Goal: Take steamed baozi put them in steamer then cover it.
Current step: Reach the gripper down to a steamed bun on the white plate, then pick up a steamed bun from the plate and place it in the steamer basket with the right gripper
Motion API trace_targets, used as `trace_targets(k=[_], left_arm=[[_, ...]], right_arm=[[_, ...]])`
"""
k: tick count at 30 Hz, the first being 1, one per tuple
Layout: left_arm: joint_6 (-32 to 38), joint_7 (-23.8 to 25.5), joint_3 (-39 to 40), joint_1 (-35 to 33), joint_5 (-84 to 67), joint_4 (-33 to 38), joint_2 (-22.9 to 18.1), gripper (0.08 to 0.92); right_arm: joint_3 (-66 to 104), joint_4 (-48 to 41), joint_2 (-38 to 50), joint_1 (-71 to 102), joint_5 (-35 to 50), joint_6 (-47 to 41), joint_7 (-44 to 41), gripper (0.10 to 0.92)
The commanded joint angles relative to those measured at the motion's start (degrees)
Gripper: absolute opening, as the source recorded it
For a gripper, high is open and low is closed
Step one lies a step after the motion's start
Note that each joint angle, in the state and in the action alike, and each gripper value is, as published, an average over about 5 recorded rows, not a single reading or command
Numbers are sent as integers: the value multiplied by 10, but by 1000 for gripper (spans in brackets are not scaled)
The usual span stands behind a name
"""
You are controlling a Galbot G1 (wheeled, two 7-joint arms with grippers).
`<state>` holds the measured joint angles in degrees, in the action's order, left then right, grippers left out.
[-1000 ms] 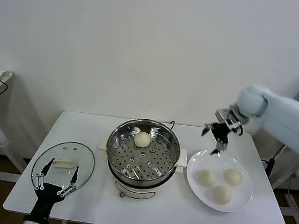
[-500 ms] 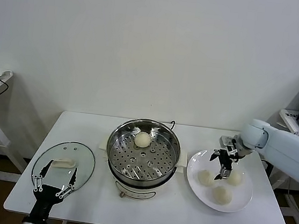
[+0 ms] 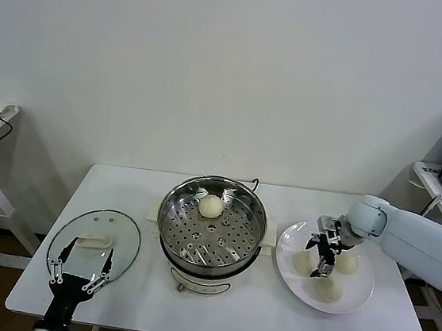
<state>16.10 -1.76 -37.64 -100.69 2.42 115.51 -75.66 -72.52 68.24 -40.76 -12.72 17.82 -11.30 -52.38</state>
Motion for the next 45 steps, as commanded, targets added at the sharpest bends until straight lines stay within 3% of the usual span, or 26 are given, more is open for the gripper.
trace_targets(k=[1,13,20,29,36,45], left_arm=[[0,0,0,0,0,0,0,823],[-1,-1,-4,1,-2,3,2,823],[-2,-2,-6,4,-3,8,7,823],[-2,-3,-1,9,-4,13,11,823],[-2,-3,3,12,-4,17,13,823],[-3,-4,10,17,-3,18,12,823]], right_arm=[[6,-2,-3,15,-3,-5,16,767],[-6,34,9,-29,4,-5,0,674],[-57,76,6,-204,21,12,-112,645],[-120,112,-105,-416,121,1,-203,636],[-133,151,-201,-442,197,-49,-186,636],[-165,88,-343,-371,257,-87,-112,631]])
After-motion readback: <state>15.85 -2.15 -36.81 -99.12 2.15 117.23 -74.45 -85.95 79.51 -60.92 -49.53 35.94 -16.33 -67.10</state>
